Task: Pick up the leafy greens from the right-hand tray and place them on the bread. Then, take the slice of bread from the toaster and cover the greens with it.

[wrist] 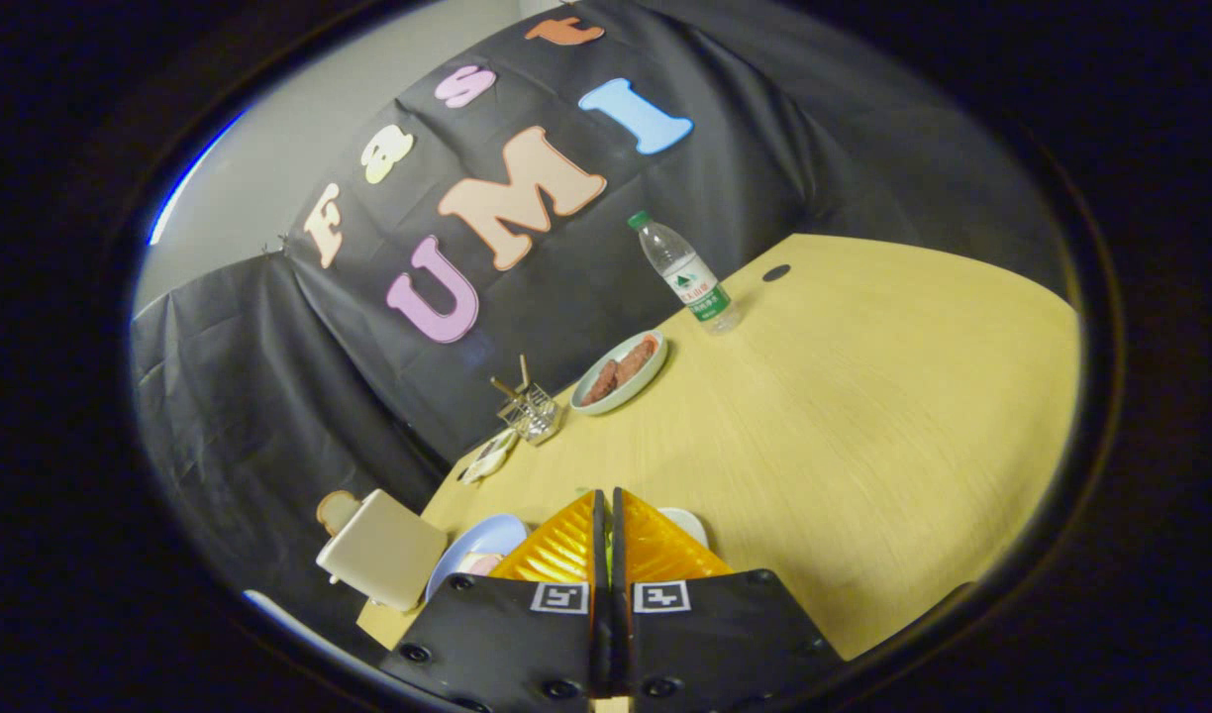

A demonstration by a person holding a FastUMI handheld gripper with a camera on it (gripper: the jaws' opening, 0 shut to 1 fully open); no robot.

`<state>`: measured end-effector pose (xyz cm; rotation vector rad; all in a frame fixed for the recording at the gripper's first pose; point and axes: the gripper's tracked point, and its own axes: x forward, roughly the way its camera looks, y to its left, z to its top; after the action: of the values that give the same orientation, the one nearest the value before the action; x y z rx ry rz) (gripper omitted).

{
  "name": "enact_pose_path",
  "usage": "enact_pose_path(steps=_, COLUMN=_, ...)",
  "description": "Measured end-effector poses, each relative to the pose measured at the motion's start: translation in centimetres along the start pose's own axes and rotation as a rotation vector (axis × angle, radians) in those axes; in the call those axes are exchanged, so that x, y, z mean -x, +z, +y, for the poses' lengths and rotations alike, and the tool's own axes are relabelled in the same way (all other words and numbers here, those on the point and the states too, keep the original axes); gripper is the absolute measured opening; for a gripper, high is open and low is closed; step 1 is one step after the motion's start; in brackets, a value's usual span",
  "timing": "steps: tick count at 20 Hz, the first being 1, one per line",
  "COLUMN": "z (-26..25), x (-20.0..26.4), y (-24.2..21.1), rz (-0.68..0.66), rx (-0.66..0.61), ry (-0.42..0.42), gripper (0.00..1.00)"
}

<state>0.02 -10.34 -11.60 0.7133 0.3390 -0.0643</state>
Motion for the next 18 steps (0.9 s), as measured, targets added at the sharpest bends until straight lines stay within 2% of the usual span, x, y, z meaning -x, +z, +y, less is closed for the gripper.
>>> enact_pose_path(steps=9, z=5.5, x=0.4, y=1.3, rz=-0.053, rx=-0.033, ry=0.098, gripper=0.03)
enact_pose_path(steps=18, z=16.1, x=-1.4, y=-1.2, rz=-0.018, rx=0.055, ry=0.217, gripper=0.03)
